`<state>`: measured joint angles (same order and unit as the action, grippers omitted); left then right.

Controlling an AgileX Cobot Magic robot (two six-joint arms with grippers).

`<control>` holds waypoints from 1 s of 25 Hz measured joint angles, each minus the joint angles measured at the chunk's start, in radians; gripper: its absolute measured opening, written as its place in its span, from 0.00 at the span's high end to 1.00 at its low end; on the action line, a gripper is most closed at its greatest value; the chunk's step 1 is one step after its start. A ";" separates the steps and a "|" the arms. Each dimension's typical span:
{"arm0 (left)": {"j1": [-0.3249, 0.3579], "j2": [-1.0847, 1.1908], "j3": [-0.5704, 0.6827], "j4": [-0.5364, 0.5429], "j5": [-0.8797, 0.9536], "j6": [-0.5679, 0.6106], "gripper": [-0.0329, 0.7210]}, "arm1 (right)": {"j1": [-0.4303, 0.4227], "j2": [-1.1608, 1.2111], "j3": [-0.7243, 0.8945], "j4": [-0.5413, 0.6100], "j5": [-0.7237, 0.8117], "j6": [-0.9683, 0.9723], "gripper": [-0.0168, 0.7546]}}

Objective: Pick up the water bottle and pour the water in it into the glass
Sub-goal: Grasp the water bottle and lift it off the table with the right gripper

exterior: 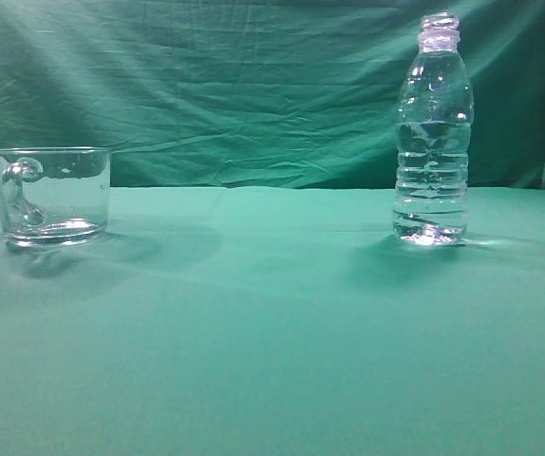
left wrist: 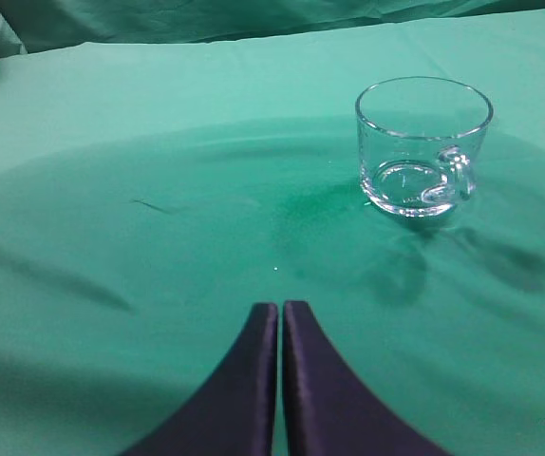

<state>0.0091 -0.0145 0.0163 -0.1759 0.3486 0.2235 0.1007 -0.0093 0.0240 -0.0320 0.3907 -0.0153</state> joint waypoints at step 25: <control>0.000 0.000 0.000 0.000 0.000 0.000 0.96 | 0.000 0.000 0.000 -0.031 0.000 -0.061 0.98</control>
<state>0.0091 -0.0145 0.0163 -0.1759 0.3486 0.2235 0.1007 -0.0093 0.0240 -0.0630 0.3907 -0.0762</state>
